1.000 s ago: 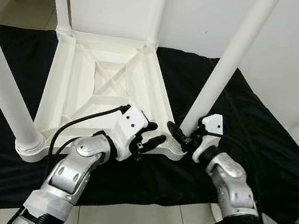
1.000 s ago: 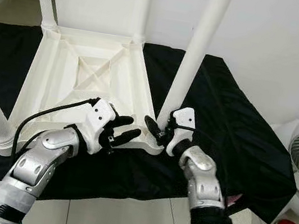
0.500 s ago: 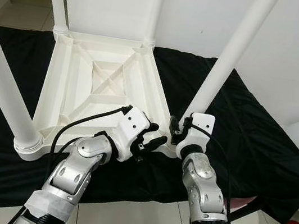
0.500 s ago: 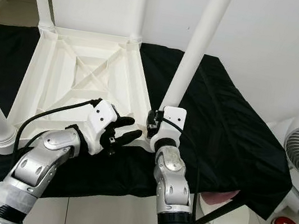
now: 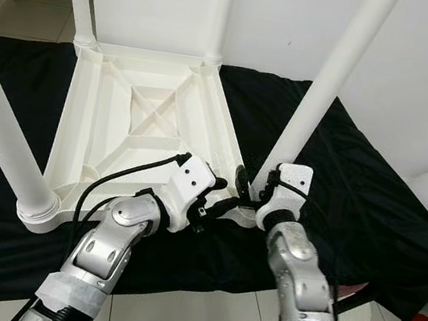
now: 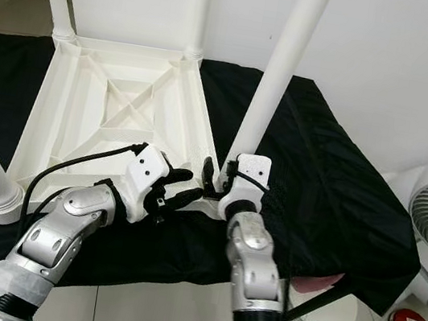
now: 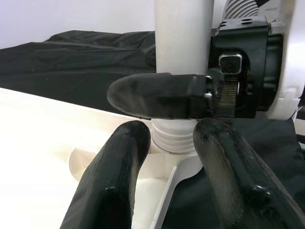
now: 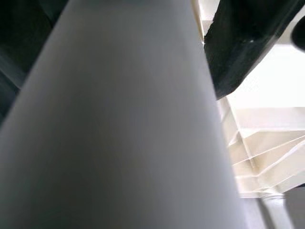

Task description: Building children table

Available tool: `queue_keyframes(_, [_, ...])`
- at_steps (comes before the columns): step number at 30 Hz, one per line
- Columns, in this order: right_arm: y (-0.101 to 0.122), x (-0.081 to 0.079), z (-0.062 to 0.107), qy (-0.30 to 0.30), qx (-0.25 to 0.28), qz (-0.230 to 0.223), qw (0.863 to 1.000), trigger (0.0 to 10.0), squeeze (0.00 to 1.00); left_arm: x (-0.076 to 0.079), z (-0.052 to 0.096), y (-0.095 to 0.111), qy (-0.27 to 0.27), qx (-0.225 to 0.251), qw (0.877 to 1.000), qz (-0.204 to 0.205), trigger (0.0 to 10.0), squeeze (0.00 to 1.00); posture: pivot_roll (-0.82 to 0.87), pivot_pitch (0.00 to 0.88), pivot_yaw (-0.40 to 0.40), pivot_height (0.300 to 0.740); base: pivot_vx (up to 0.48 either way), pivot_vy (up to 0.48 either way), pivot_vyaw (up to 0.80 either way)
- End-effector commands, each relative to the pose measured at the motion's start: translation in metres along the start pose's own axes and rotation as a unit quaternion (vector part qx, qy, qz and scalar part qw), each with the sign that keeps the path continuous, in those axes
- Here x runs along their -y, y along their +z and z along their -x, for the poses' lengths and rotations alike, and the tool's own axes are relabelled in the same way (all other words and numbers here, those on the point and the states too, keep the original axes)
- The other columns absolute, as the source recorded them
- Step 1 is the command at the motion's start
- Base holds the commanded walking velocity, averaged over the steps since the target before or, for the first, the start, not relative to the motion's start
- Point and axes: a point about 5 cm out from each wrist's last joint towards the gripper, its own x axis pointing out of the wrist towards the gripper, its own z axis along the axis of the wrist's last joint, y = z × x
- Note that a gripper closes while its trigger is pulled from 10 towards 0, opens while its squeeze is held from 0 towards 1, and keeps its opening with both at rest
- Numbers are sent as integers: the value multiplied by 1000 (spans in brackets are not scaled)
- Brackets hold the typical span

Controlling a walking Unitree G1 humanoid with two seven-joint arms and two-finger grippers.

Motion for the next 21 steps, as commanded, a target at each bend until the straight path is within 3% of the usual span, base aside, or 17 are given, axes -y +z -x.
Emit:
queue_keyframes(1, [0,1,2,33,3,6,999,10000,0,-3,-3,-1,39,-5,999,-8,10000,0,39,39,-81,740,0,0,0])
queue_keyframes(4, [4,15,6,133,2,42,990,10000,0,-4,-5,0,38,-4,999,-12,10000,0,36,32,-77,740,0,0,0])
queue_keyframes(11, [5,25,6,179,-8,65,982,10000,0,-4,-5,0,37,-4,999,-15,10000,0,37,28,-75,740,0,0,0])
queue_keyframes(13, [4,28,5,213,-17,78,974,10000,0,-5,-6,0,36,-4,999,-16,10000,0,37,24,-71,740,0,0,0])
queue_keyframes(14, [-1,31,1,264,-40,94,959,10000,0,-5,-7,2,35,-3,999,-19,10000,0,38,23,-68,740,0,0,0])
queue_keyframes(16, [-3,32,-1,274,-46,94,956,10000,0,-5,-7,2,35,-2,999,-20,10000,0,38,23,-67,740,0,0,0])
queue_keyframes(17, [-5,34,-4,282,-54,91,954,3529,0,-5,-8,3,35,-1,999,-21,10000,0,40,22,-68,740,0,0,0])
queue_keyframes(20, [-6,34,-6,284,-57,89,953,3529,0,-5,-8,3,35,-1,999,-21,10000,0,40,22,-68,740,0,0,0])
queue_keyframes(21, [-7,35,-9,288,-60,88,952,0,0,-5,-7,3,33,-1,999,-22,10000,0,42,21,-69,740,0,0,0])
